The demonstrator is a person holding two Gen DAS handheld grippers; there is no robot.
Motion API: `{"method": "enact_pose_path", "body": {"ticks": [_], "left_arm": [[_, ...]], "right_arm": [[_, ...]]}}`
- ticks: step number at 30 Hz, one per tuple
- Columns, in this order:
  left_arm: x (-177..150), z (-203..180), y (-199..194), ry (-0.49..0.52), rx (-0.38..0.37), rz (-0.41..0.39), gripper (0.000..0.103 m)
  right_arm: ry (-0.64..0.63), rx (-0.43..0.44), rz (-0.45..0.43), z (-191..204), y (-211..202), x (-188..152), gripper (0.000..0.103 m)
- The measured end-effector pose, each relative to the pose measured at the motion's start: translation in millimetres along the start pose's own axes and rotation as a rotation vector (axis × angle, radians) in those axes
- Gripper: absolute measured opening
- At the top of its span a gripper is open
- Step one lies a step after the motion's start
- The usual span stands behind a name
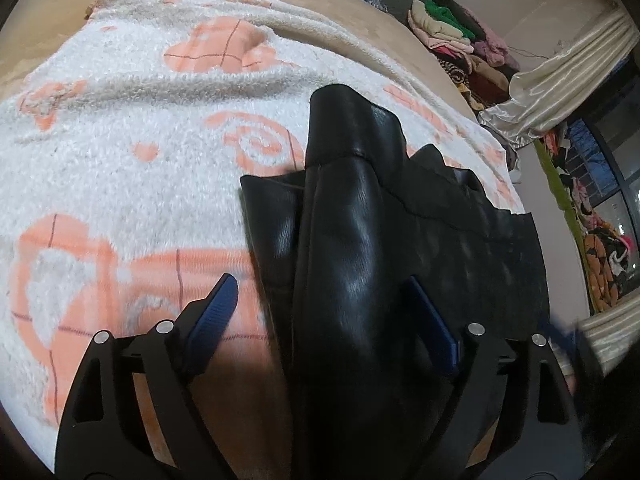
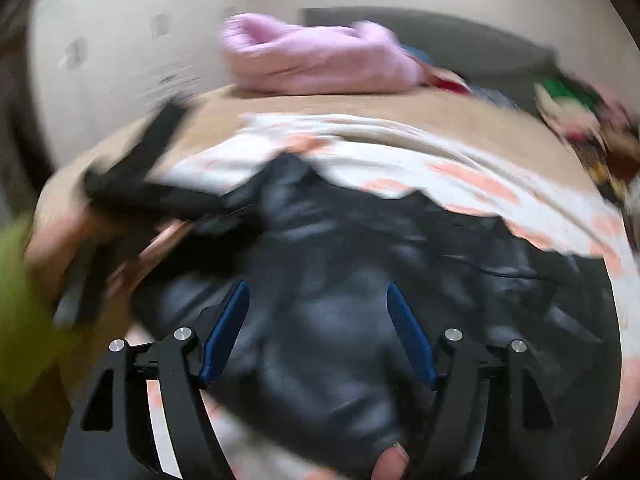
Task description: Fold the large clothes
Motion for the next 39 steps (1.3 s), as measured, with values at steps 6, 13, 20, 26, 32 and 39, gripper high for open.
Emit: {"method": "enact_pose_path", "body": {"ticks": [6, 13, 20, 26, 32, 39], "left_arm": [[6.9, 3.9, 4.1, -0.029, -0.022, 0.015, 0.08], [8.0, 11.7, 5.9, -0.049, -0.072, 0.023, 0.08], [8.4, 7.0, 1.5, -0.07, -0.127, 0.032, 0.043], [22.1, -41.2, -39.1, 0.002, -0.142, -0.074, 0.036], [44.2, -122.7, -70.9, 0.143, -0.117, -0.151, 0.036], [52.1, -209.1, -66.2, 0.268, -0.075, -0.174, 0.036]], "right_arm": [[-0.42, -0.056, 0.019, 91.8, 12.6, -43.9, 0.085], [-0.605, -0.281, 0.001, 124.4, 47.6, -50.3, 0.081], [-0.727, -0.323, -0.099, 137.3, 38.9, -51.9, 0.027], [-0.535, -0.252, -0.215, 105.0, -7.3, -23.3, 0.022], [-0.261, -0.15, -0.316, 48.5, -63.3, 5.7, 0.021], [-0.061, -0.116, -0.37, -21.9, -116.3, 15.3, 0.019]]}}
Point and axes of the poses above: each gripper's, at about its wrist camera, not at the fingertips, and y roughly the way its jaws point, z to its left, x to its top, the point moved 3 cm from there along y, roughly the way its jaws point, and after that the axes turned 5 degrees about y, right-handed, at the moved point
